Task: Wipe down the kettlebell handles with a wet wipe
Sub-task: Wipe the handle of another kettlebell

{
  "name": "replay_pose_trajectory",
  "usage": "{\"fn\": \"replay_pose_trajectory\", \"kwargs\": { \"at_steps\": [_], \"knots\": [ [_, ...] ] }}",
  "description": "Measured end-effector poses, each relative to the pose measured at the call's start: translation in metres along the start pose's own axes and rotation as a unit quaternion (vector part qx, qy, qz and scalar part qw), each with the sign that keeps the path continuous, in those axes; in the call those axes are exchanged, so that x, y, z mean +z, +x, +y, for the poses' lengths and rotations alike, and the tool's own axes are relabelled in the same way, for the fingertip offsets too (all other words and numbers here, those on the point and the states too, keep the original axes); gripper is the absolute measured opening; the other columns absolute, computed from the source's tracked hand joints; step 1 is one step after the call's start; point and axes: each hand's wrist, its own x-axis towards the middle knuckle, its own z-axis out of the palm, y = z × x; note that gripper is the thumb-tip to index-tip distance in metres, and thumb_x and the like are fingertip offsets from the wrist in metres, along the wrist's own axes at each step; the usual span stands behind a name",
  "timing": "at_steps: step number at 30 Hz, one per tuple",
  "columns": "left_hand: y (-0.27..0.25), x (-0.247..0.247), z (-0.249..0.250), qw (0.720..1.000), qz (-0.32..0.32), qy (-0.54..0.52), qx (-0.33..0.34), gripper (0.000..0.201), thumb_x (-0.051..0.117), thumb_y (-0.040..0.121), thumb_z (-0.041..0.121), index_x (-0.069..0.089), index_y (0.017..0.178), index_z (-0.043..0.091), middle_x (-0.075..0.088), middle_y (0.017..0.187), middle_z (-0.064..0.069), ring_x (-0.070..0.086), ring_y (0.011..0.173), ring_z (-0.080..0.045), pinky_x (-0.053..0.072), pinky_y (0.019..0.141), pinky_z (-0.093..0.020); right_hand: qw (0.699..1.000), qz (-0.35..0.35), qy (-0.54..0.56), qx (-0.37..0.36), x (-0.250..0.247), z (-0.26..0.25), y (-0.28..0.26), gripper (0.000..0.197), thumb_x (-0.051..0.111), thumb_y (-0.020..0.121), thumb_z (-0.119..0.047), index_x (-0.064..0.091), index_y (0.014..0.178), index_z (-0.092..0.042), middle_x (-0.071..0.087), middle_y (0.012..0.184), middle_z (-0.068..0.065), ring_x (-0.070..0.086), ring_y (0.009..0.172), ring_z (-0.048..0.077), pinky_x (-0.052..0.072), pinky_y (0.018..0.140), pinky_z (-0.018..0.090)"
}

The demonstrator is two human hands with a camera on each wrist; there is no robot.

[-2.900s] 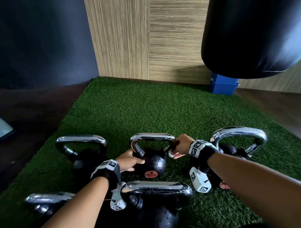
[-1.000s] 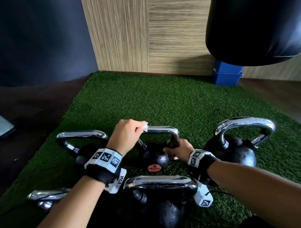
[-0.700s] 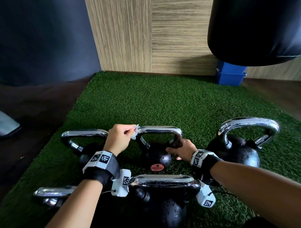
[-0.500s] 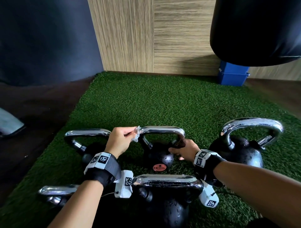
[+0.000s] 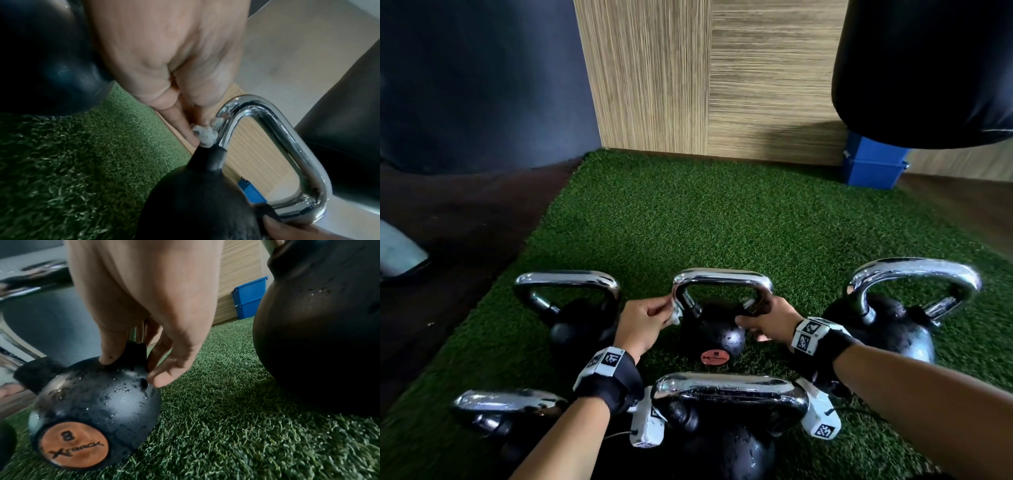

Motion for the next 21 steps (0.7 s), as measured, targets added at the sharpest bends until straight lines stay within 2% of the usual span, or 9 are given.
{"fn": "replay_pose_trajectory", "kwargs": {
  "at_steps": [3,6,8,10,13,15,17,19,21],
  "knots": [
    [0.0,-0.005,0.003,0.998,-0.018,0.055,0.01,0.015,0.076,0.09,0.01,0.084,0.095,0.021,0.079,0.075,-0.003,0.078,0.08,-0.017,0.062,0.079,-0.028,0.999,-0.041,0.002,-0.017,-0.007,-0.003,0.0,0.038,0.084,0.078,-0.015,0.065,0.108,-0.03,0.076,0.104,0.01,0.073,0.089,0.038,0.058,0.086,0.056],
    [-0.001,-0.009,0.009,0.985,-0.027,0.159,0.057,0.003,0.081,0.085,0.039,0.081,0.082,0.039,0.076,0.064,0.008,0.076,0.074,-0.005,0.056,0.076,-0.022,0.996,-0.074,-0.048,-0.013,-0.015,-0.007,-0.001,0.034,0.083,0.077,-0.007,0.067,0.104,-0.02,0.076,0.1,0.01,0.072,0.08,0.03,0.06,0.082,0.051],
    [-0.001,-0.008,0.011,0.976,-0.014,0.201,0.085,0.007,0.079,0.084,0.046,0.079,0.081,0.04,0.075,0.064,0.012,0.073,0.068,0.002,0.052,0.066,-0.015,0.992,-0.075,-0.098,-0.012,-0.021,-0.01,-0.002,0.033,0.082,0.076,-0.002,0.07,0.105,-0.011,0.077,0.094,0.01,0.072,0.078,0.028,0.06,0.078,0.047],
    [0.003,-0.003,0.013,0.971,0.0,0.216,0.099,0.012,0.077,0.087,0.044,0.08,0.082,0.034,0.076,0.067,0.01,0.072,0.066,0.0,0.052,0.065,-0.018,0.986,-0.07,-0.152,-0.008,-0.027,-0.01,-0.003,0.02,0.08,0.076,0.0,0.073,0.09,-0.01,0.076,0.08,0.007,0.069,0.071,0.024,0.06,0.076,0.043],
    [0.018,0.01,0.023,0.962,0.0,0.255,0.098,0.023,0.073,0.091,0.041,0.082,0.085,0.021,0.075,0.066,0.011,0.07,0.064,0.001,0.053,0.066,-0.025,0.971,-0.083,-0.222,-0.034,-0.035,-0.015,-0.009,0.029,0.076,0.077,0.0,0.065,0.065,-0.024,0.067,0.06,-0.007,0.063,0.058,0.011,0.054,0.057,0.027],
    [0.031,0.022,0.033,0.942,-0.006,0.318,0.106,0.03,0.07,0.094,0.041,0.08,0.078,0.018,0.076,0.067,0.006,0.07,0.065,-0.006,0.048,0.063,-0.026,0.957,-0.115,-0.259,-0.057,-0.034,-0.024,-0.016,0.032,0.074,0.08,-0.002,0.066,0.069,-0.03,0.062,0.056,-0.012,0.056,0.049,0.0,0.043,0.047,0.018],
    [0.042,0.036,0.044,0.925,-0.004,0.362,0.117,0.032,0.069,0.094,0.039,0.079,0.077,0.013,0.074,0.068,-0.002,0.066,0.064,-0.017,0.042,0.057,-0.025,0.942,-0.153,-0.289,-0.072,-0.029,-0.033,-0.02,0.017,0.072,0.084,-0.005,0.074,0.088,-0.021,0.071,0.076,-0.008,0.061,0.06,0.002,0.047,0.05,0.015],
    [0.052,0.05,0.054,0.929,-0.016,0.355,0.1,0.031,0.071,0.092,0.032,0.077,0.076,0.007,0.067,0.061,0.0,0.06,0.059,-0.017,0.036,0.047,-0.014,0.936,-0.174,-0.297,-0.079,-0.02,-0.039,-0.022,0.025,0.071,0.086,-0.005,0.074,0.11,-0.008,0.076,0.107,0.004,0.072,0.085,0.015,0.061,0.073,0.03],
    [0.058,0.062,0.06,0.932,-0.026,0.352,0.081,0.028,0.07,0.091,0.026,0.072,0.075,0.004,0.063,0.063,0.002,0.059,0.061,-0.017,0.034,0.046,-0.009,0.94,-0.186,-0.275,-0.078,-0.014,-0.04,-0.02,0.032,0.069,0.088,-0.003,0.071,0.12,-0.006,0.072,0.122,0.005,0.073,0.092,0.017,0.062,0.077,0.032]
  ]
}}
